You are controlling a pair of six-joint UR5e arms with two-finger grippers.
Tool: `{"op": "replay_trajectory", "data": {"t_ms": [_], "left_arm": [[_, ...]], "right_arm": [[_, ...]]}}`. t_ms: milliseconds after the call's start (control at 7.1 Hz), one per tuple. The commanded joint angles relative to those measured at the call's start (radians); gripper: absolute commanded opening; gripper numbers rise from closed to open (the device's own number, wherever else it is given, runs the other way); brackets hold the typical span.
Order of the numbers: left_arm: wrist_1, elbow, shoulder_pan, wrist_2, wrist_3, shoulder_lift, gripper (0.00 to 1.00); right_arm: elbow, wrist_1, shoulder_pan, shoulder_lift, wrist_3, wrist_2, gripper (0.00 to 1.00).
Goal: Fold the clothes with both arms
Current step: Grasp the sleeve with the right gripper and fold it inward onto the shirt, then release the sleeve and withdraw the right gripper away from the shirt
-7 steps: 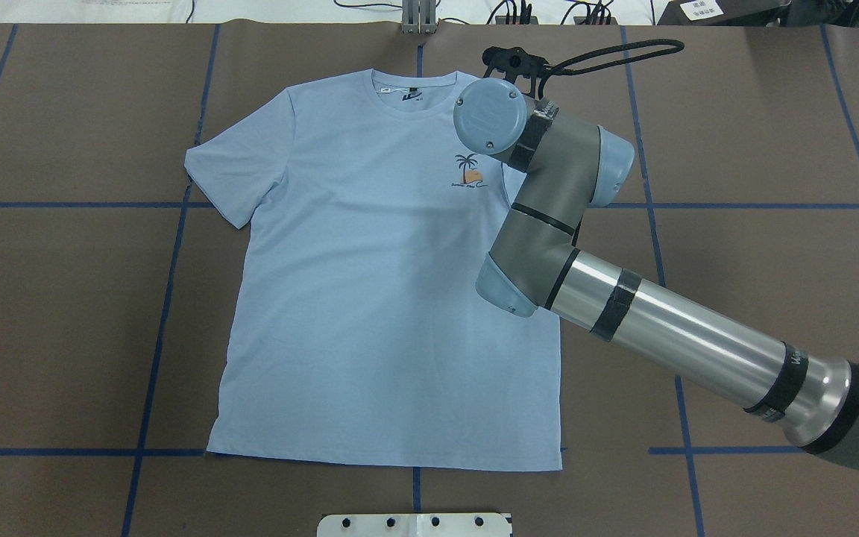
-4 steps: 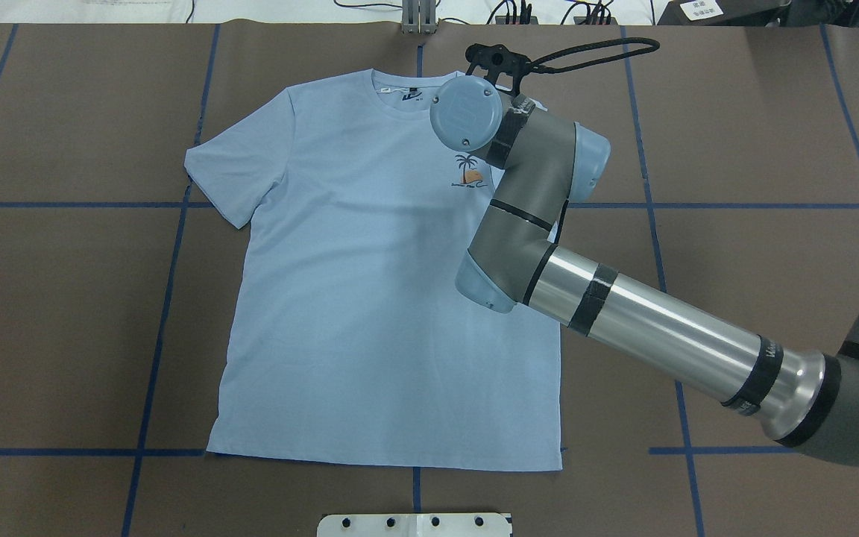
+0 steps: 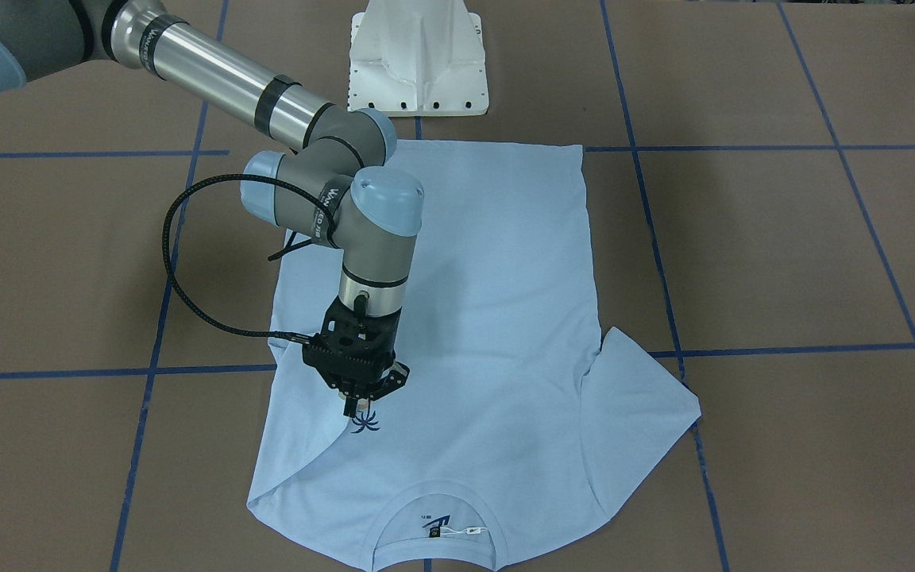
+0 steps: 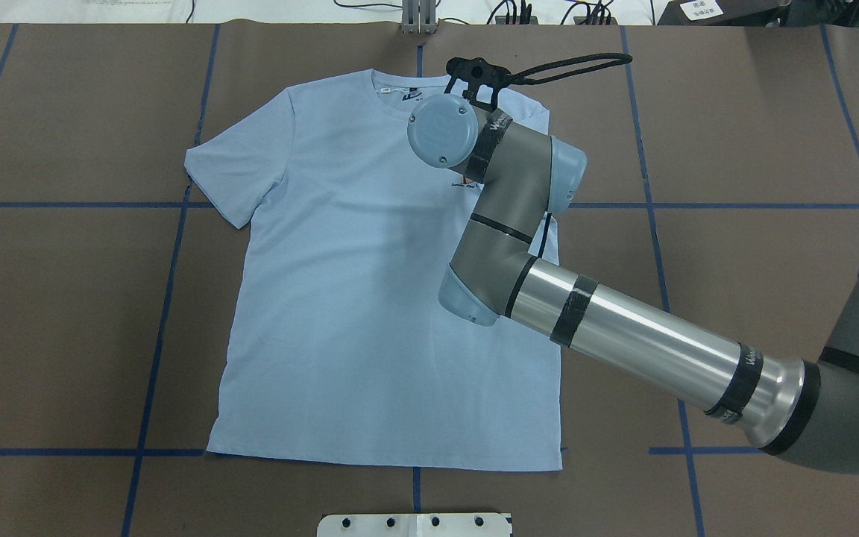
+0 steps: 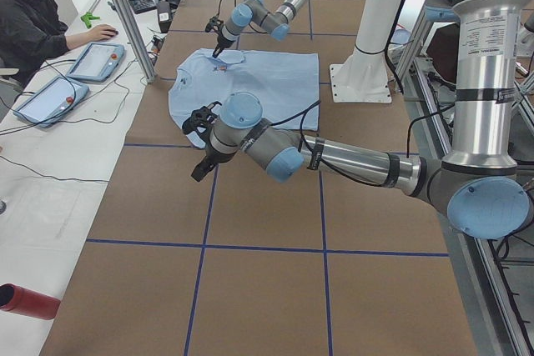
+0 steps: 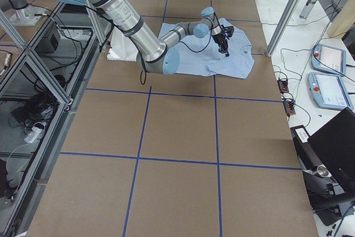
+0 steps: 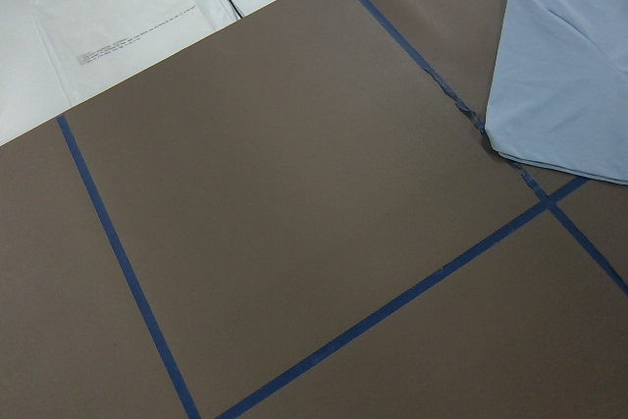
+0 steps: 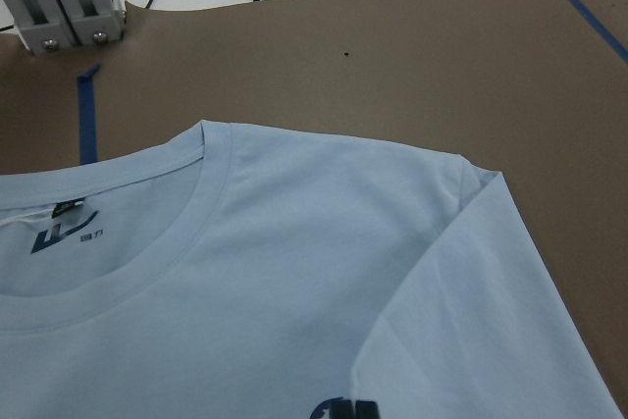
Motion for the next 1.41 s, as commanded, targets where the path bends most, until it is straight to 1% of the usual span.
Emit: {"op": "replay_trajectory", "data": {"t_ms": [0, 141, 282, 422, 563, 704, 845, 986, 1126, 1267], "left_arm": [[0.000, 0.001, 0.002, 0.000, 0.000, 0.000, 1.00], [0.000, 0.001, 0.002, 0.001, -0.003, -0.006, 1.00], [-0.021, 0.007, 0.002, 0.003, -0.005, -0.014, 1.00], [-0.094, 0.001, 0.005, 0.006, -0.005, -0.021, 1.00], [-0.129, 0.014, 0.012, 0.006, -0.047, -0.032, 1.00], [-0.124, 0.045, 0.056, 0.008, -0.117, -0.087, 1.00], [-0.127, 0.071, 0.084, 0.032, -0.218, -0.138, 1.00], [-0.127, 0.071, 0.130, 0.135, -0.374, -0.184, 1.00], [-0.126, 0.091, 0.252, 0.202, -0.496, -0.240, 1.00], [-0.127, 0.153, 0.324, 0.239, -0.584, -0.311, 1.00]], "right_arm": [[0.004, 0.005, -0.012, 0.002, -0.005, -0.019, 0.16], [0.004, 0.013, -0.012, 0.006, -0.041, -0.020, 0.99], [0.007, 0.016, -0.001, 0.026, -0.055, -0.011, 1.00], [0.027, 0.008, 0.040, 0.035, -0.106, 0.097, 1.00], [0.065, 0.007, 0.103, 0.020, -0.180, 0.233, 1.00], [0.110, 0.005, 0.162, -0.006, -0.266, 0.319, 1.00], [0.190, -0.008, 0.236, -0.079, -0.379, 0.431, 1.00], [0.305, -0.053, 0.328, -0.178, -0.551, 0.548, 1.00], [0.388, -0.076, 0.420, -0.269, -0.698, 0.661, 1.00], [0.433, -0.079, 0.504, -0.340, -0.807, 0.744, 1.00]]}}
